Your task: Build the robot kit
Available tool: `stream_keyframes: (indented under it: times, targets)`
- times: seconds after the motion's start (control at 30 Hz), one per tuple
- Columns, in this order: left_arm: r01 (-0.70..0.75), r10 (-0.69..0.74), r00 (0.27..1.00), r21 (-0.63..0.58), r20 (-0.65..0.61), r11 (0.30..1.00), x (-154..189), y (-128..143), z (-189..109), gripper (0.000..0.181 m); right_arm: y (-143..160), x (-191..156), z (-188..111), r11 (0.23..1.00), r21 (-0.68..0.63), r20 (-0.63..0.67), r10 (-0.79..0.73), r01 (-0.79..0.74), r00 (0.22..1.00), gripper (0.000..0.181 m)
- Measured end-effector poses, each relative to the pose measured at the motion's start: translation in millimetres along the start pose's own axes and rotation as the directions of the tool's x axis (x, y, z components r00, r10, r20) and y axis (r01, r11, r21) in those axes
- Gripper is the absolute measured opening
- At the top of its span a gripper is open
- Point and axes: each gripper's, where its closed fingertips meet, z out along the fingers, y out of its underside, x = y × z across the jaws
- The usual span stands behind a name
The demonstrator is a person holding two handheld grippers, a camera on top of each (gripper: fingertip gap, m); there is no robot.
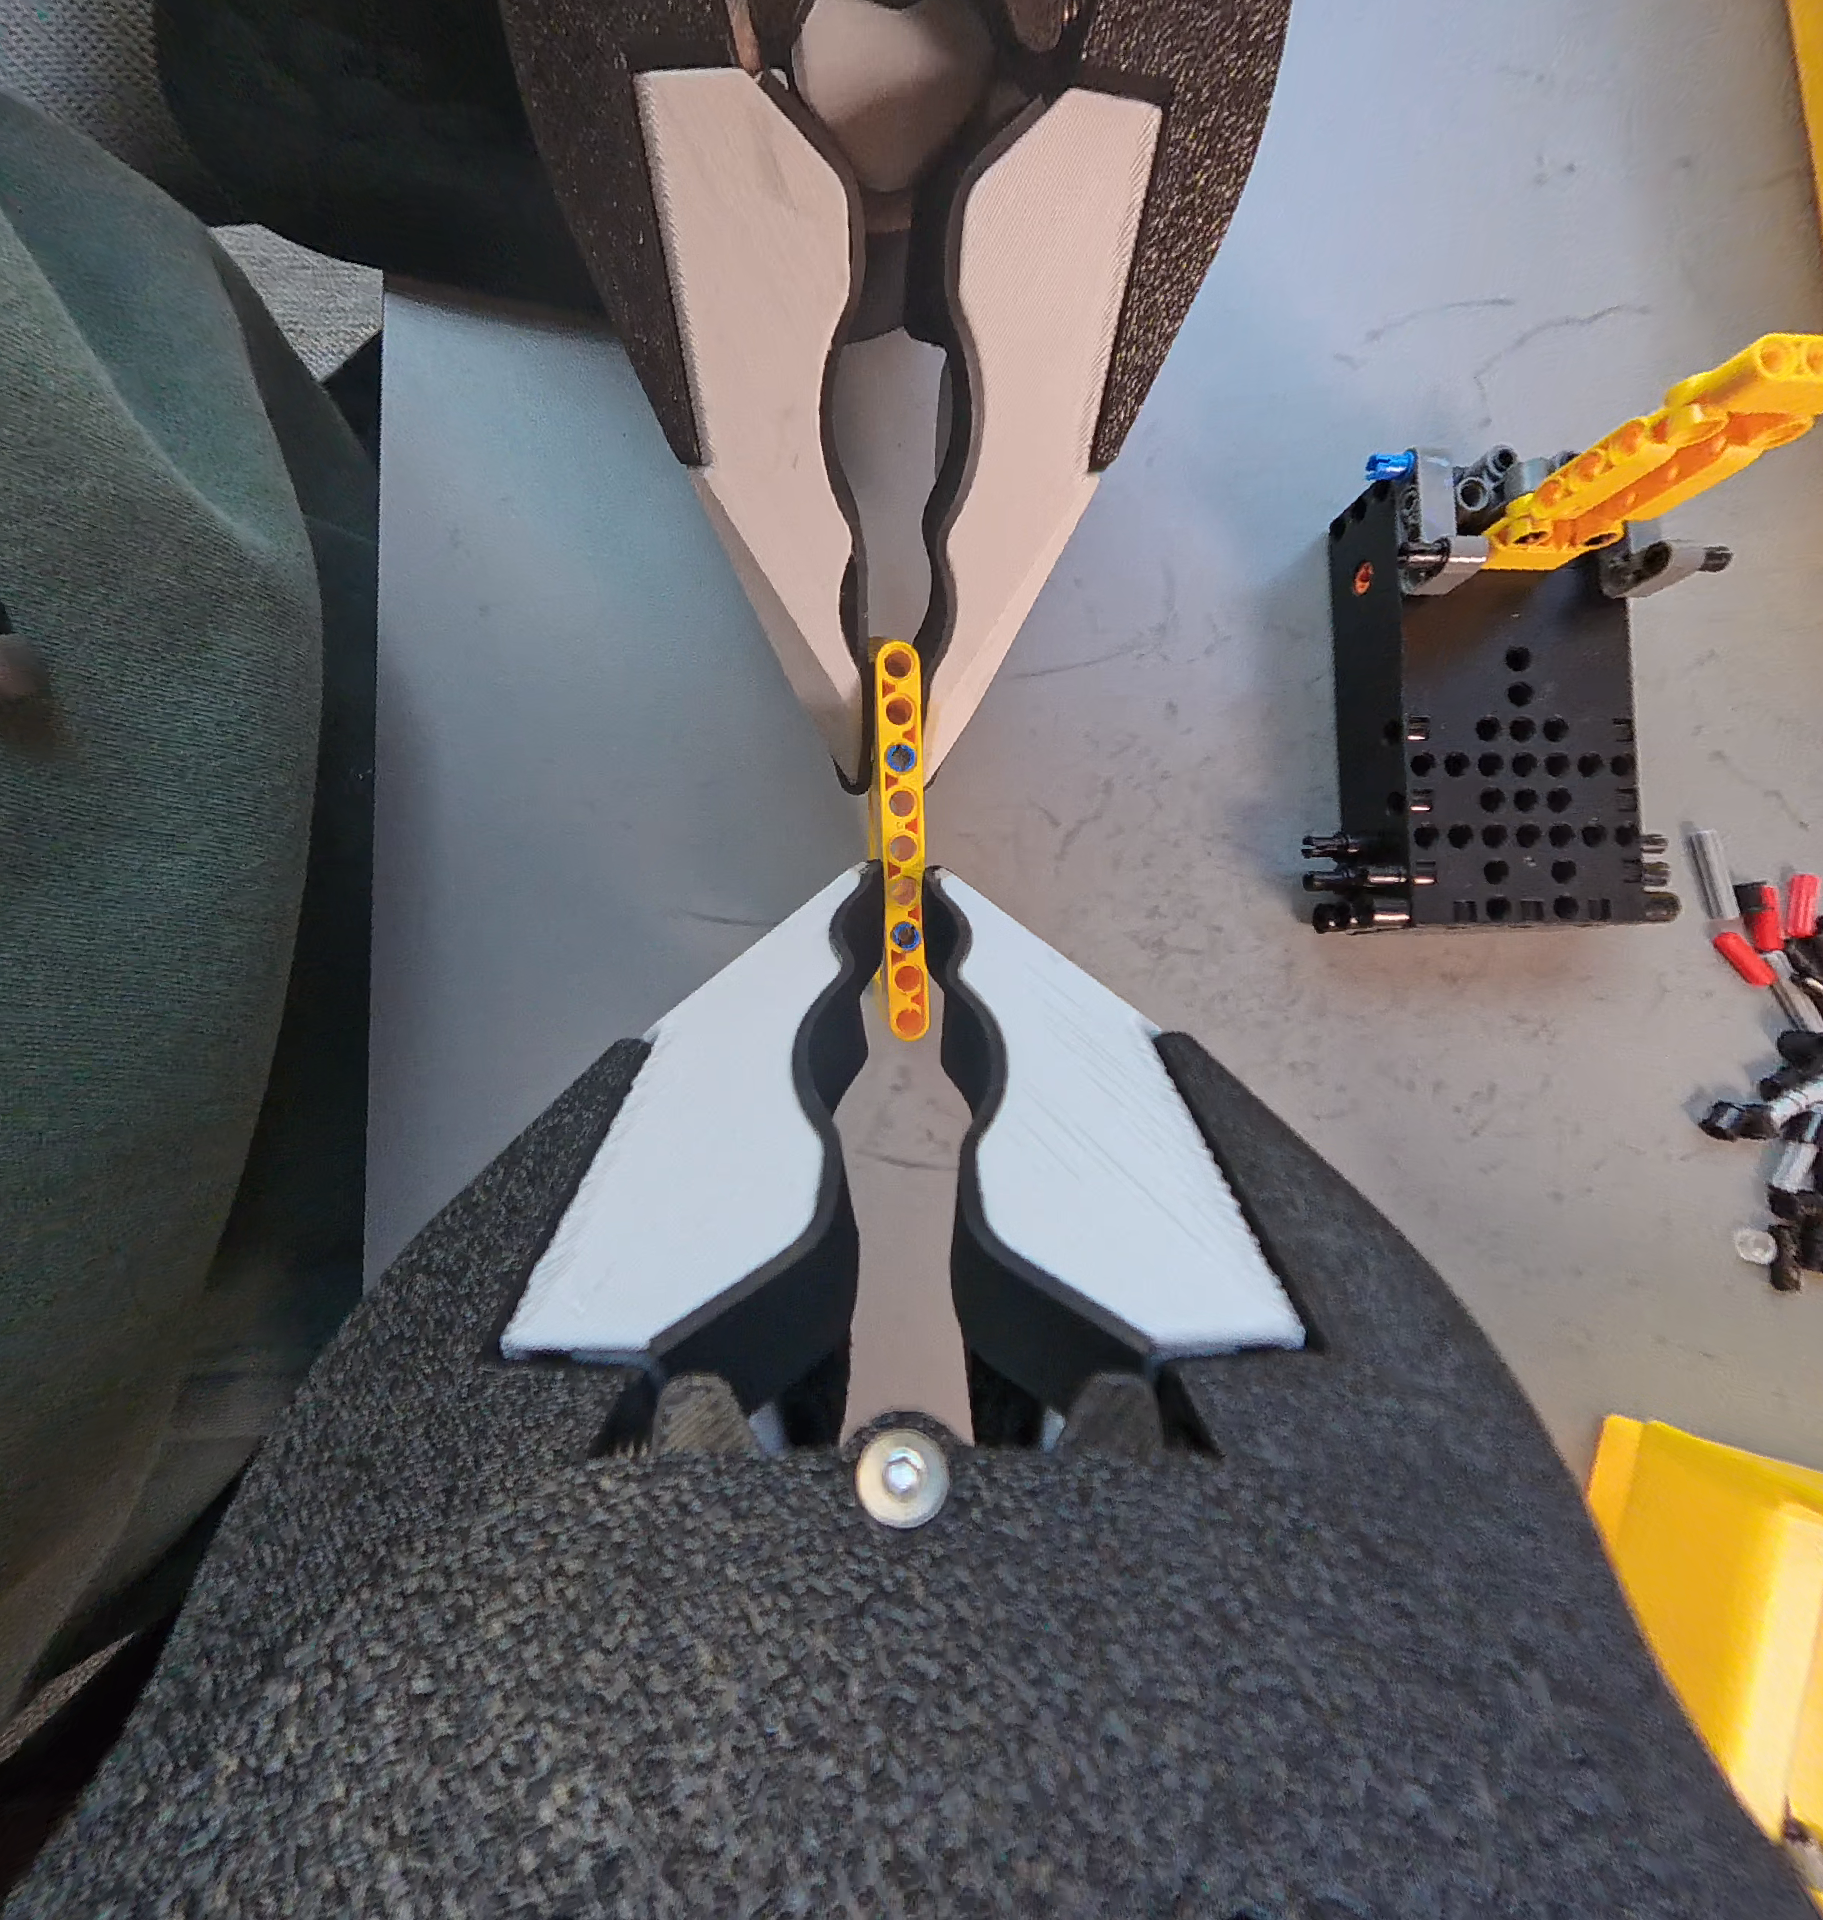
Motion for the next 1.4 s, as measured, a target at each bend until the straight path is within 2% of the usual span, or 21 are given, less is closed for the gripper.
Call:
stream_keyframes:
  times: [0.13, 0.2, 0.3, 0.37, 0.47, 0.6, 0.7, 0.8, 0.87, 0.9, 0.97, 1.03, 1.07, 1.13, 1.2, 1.3, 1.4]
  targets:
    - [0.044, -0.044, 0.998, 0.001, -0.041, 0.999, -0.4, 0.0, -1.0, 0.007, -1.6, 3.2, 0.7, 0.999, 0.025, 0.018, 0.027, -0.027, 0.999, 0.007]
    - [0.079, -0.079, 0.995, 0.004, -0.060, 0.997, -2.2, -1.1, -2.3, 0.007, -2.5, 5.3, -0.3, 0.998, 0.060, -0.002, -0.017, 0.017, 1.000, 0.008]
    - [0.190, -0.178, 0.974, 0.076, -0.139, 0.979, -6.0, -13.6, -14.4, 0.007, -5.2, 10.8, -8.8, 0.981, 0.130, -0.104, -0.132, 0.145, 0.986, 0.034]
    - [0.299, -0.268, 0.938, 0.123, -0.222, 0.946, -10.1, -22.2, -24.6, 0.007, -7.7, 17.2, -16.1, 0.959, 0.160, -0.211, -0.200, 0.235, 0.957, 0.042]
    - [0.434, -0.362, 0.862, 0.145, -0.356, 0.889, -11.1, -32.4, -32.7, 0.007, -17.2, 23.6, -27.8, 0.923, 0.207, -0.343, -0.242, 0.324, 0.908, 0.036]
    - [0.562, -0.439, 0.756, 0.136, -0.486, 0.816, -8.7, -46.3, -36.7, 0.007, -24.8, 19.6, -30.4, 0.905, 0.241, -0.340, -0.259, 0.350, 0.904, 0.041]
    - [0.644, -0.480, 0.681, 0.140, -0.553, 0.752, -9.4, -55.5, -39.8, 0.007, -23.8, 21.5, -27.2, 0.900, 0.184, -0.371, -0.309, 0.395, 0.876, 0.056]
    - [0.694, -0.489, 0.624, 0.146, -0.609, 0.705, -6.9, -60.5, -43.4, 0.007, -29.3, 23.3, -32.4, 0.883, 0.216, -0.409, -0.306, 0.417, 0.860, 0.046]
    - [0.686, -0.448, 0.641, 0.204, -0.623, 0.698, -6.7, -66.4, -50.1, 0.011, -33.6, 22.1, -38.2, 0.879, 0.277, -0.392, -0.265, 0.387, 0.881, 0.045]
    - [0.652, -0.412, 0.689, 0.262, -0.596, 0.711, -9.3, -69.0, -54.5, 0.023, -34.2, 22.6, -40.7, 0.880, 0.305, -0.376, -0.240, 0.364, 0.895, 0.045]
    - [0.511, -0.326, 0.829, 0.378, -0.455, 0.772, -15.7, -70.4, -62.6, 0.041, -32.8, 25.8, -46.0, 0.880, 0.369, -0.337, -0.174, 0.300, 0.925, 0.045]
    - [0.313, -0.210, 0.940, 0.434, -0.270, 0.845, -16.8, -70.7, -67.1, 0.051, -31.4, 26.9, -50.3, 0.872, 0.429, -0.287, -0.115, 0.235, 0.951, 0.045]
    - [0.222, -0.155, 0.970, 0.432, -0.184, 0.874, -16.4, -70.8, -66.7, 0.056, -31.6, 26.9, -51.7, 0.867, 0.448, -0.270, -0.099, 0.216, 0.958, 0.045]
    - [0.093, -0.072, 0.995, 0.407, -0.065, 0.909, -15.0, -72.2, -62.9, 0.058, -32.2, 25.2, -50.2, 0.867, 0.448, -0.257, -0.111, 0.220, 0.960, 0.045]
    - [0.014, -0.004, 1.000, 0.370, -0.029, 0.929, -8.2, -72.8, -56.1, 0.058, -34.8, 22.5, -47.0, 0.866, 0.436, -0.254, -0.141, 0.243, 0.957, 0.045]
    - [-0.137, 0.111, 0.987, 0.235, 0.118, 0.962, -13.2, -62.1, -44.1, 0.048, -38.3, 19.5, -46.1, 0.867, 0.445, -0.215, -0.139, 0.223, 0.967, 0.045]
    - [-0.202, 0.173, 0.964, 0.134, 0.202, 0.970, -17.0, -56.0, -40.4, 0.045, -37.7, 17.4, -45.5, 0.875, 0.441, -0.185, -0.128, 0.199, 0.974, 0.045]
